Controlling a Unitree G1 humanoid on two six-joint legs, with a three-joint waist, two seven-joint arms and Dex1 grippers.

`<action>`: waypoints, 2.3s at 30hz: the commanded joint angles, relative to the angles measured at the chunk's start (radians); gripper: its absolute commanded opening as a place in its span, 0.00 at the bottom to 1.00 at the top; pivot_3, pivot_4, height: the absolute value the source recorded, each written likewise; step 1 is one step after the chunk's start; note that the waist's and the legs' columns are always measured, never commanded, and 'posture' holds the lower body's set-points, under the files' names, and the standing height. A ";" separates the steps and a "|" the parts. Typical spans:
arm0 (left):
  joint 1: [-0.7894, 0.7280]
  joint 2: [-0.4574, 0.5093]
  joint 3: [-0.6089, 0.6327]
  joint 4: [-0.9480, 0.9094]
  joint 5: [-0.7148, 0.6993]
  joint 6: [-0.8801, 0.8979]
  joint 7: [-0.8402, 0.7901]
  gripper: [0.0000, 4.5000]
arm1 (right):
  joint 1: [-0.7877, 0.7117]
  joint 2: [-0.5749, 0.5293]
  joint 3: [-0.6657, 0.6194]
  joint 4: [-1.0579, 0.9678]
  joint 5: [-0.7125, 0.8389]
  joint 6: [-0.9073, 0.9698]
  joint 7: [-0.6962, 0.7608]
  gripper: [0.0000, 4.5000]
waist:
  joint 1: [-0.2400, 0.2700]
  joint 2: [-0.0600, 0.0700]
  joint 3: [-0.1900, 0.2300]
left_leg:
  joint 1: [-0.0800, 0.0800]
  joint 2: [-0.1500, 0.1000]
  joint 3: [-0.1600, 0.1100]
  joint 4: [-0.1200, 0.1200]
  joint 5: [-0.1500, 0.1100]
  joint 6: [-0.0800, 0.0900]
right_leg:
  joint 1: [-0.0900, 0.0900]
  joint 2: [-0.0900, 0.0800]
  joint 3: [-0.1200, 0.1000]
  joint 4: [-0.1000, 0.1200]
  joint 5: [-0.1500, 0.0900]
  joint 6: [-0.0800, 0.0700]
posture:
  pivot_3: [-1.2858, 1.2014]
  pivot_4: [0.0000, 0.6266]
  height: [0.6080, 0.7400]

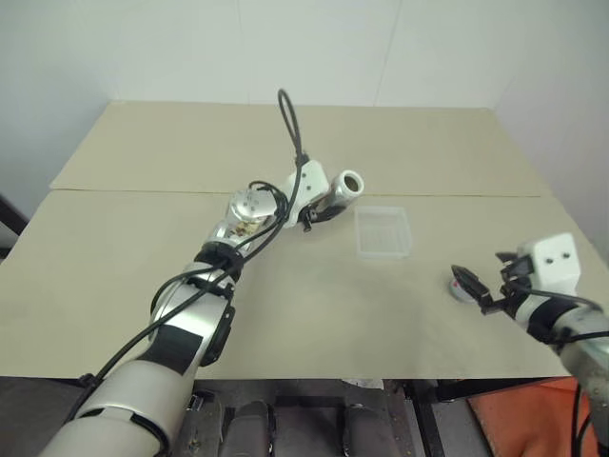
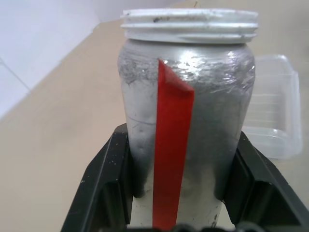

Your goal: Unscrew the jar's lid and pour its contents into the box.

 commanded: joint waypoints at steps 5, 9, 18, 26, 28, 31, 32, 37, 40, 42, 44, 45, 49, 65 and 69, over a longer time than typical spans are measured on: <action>-0.170 -0.042 -0.150 0.102 0.263 -0.110 0.302 0.46 | -0.107 0.006 0.059 -0.075 0.025 0.005 -0.022 0.99 | 0.007 0.000 0.000 | -0.001 0.000 0.000 0.000 0.000 0.000 | 0.000 0.000 0.000 -0.001 0.000 0.000 | 0.52 0.24 1.00; -0.219 -0.060 -0.348 0.133 0.515 -0.147 0.612 0.46 | -0.081 0.061 0.104 -0.083 -0.006 -0.017 -0.053 0.99 | 0.010 -0.001 0.000 | -0.002 -0.001 0.001 0.000 0.000 0.000 | -0.001 0.000 -0.001 -0.001 0.000 0.000 | 0.52 0.24 1.00; -0.298 -0.122 -0.630 0.185 0.859 -0.068 1.119 0.46 | -0.009 0.134 0.071 -0.186 0.012 0.000 -0.114 0.99 | 0.011 -0.001 0.001 | -0.006 -0.001 0.001 0.000 0.000 0.000 | -0.005 -0.001 -0.001 -0.001 0.000 0.001 | 0.52 0.24 1.00; -0.336 -0.142 -0.882 0.215 1.124 0.017 1.273 0.46 | 0.099 0.159 0.029 -0.220 -0.003 -0.032 -0.123 0.99 | 0.011 -0.001 0.001 | -0.006 -0.001 0.002 0.000 0.000 0.000 | -0.005 -0.001 -0.001 0.000 -0.001 0.001 | 0.52 0.24 1.00; -0.339 -0.144 -0.890 0.219 1.136 0.024 1.269 0.46 | 0.104 0.163 0.021 -0.229 0.003 -0.032 -0.124 0.99 | 0.010 -0.001 0.001 | -0.006 -0.001 0.002 0.000 0.000 0.000 | -0.006 -0.001 -0.001 0.000 -0.001 0.001 | 0.52 0.24 1.00; -0.339 -0.150 -0.900 0.222 1.151 0.032 1.264 0.46 | 0.096 0.180 0.025 -0.241 0.010 -0.030 -0.136 0.99 | 0.010 -0.001 0.001 | -0.007 -0.001 0.002 0.000 0.000 0.000 | -0.006 -0.001 -0.001 0.001 -0.001 0.001 | 0.52 0.24 1.00; -0.338 -0.152 -0.902 0.223 1.154 0.036 1.263 0.46 | 0.093 0.184 0.033 -0.243 0.007 -0.029 -0.140 0.99 | 0.010 -0.001 0.001 | -0.007 -0.001 0.002 0.000 0.000 0.000 | -0.006 -0.001 -0.001 0.001 -0.001 0.001 | 0.52 0.24 1.00; -0.330 -0.158 -0.858 0.224 1.122 0.039 1.237 0.46 | 0.093 0.193 0.047 -0.247 -0.003 -0.022 -0.150 0.99 | 0.010 -0.001 0.001 | -0.007 -0.001 0.002 0.000 0.000 0.000 | -0.006 -0.001 -0.001 0.001 -0.001 0.001 | 0.52 0.24 1.00; -0.337 -0.154 -0.901 0.224 1.168 0.065 1.264 0.46 | 0.094 0.190 0.047 -0.247 -0.007 -0.021 -0.151 0.99 | 0.010 -0.001 0.001 | -0.007 -0.001 0.002 0.000 0.000 0.000 | -0.006 -0.001 -0.001 0.001 -0.001 0.001 | 0.52 0.24 1.00; -0.336 -0.158 -0.828 0.222 1.095 0.051 1.227 0.46 | 0.097 0.183 0.046 -0.240 -0.013 -0.023 -0.147 0.99 | 0.010 -0.001 0.001 | -0.007 -0.001 0.002 0.000 0.000 0.000 | -0.006 -0.001 -0.001 0.001 -0.001 0.001 | 0.52 0.24 1.00; -0.322 -0.165 -0.726 0.223 0.994 0.028 1.125 0.46 | 0.097 0.179 0.043 -0.233 -0.016 -0.025 -0.142 0.99 | 0.010 -0.001 0.001 | -0.007 -0.001 0.002 0.000 0.000 0.000 | -0.007 -0.001 -0.001 0.001 -0.001 0.001 | 0.52 0.24 1.00; -0.311 -0.166 -0.682 0.223 0.951 0.017 1.075 0.46 | 0.093 0.177 0.044 -0.231 -0.016 -0.025 -0.142 0.99 | 0.009 -0.001 0.001 | -0.007 -0.001 0.002 0.000 0.000 0.000 | -0.007 -0.001 -0.001 0.001 -0.001 0.001 | 0.52 0.24 1.00; -0.250 -0.183 -0.408 0.216 0.685 0.033 0.830 0.46 | 0.077 0.180 0.046 -0.221 -0.021 -0.028 -0.145 0.99 | 0.008 -0.001 0.000 | -0.007 -0.001 0.002 0.001 0.000 0.000 | -0.007 -0.001 -0.001 0.001 -0.001 0.001 | 0.52 0.24 1.00; 0.041 -0.186 0.393 0.026 -0.131 0.158 0.321 0.46 | 0.036 0.172 0.097 -0.164 -0.050 -0.044 -0.111 0.99 | 0.002 0.000 0.000 | 0.000 -0.001 0.001 0.003 0.000 0.000 | 0.000 -0.001 -0.001 0.003 0.000 0.001 | 0.52 0.24 1.00; 0.179 -0.166 0.348 -0.045 -0.104 0.078 0.361 0.46 | -0.020 0.163 0.141 -0.116 -0.060 -0.059 -0.090 0.99 | 0.001 0.001 -0.001 | 0.002 -0.001 0.001 0.003 0.000 0.000 | 0.001 -0.001 0.000 0.005 0.000 0.001 | 0.52 0.24 1.00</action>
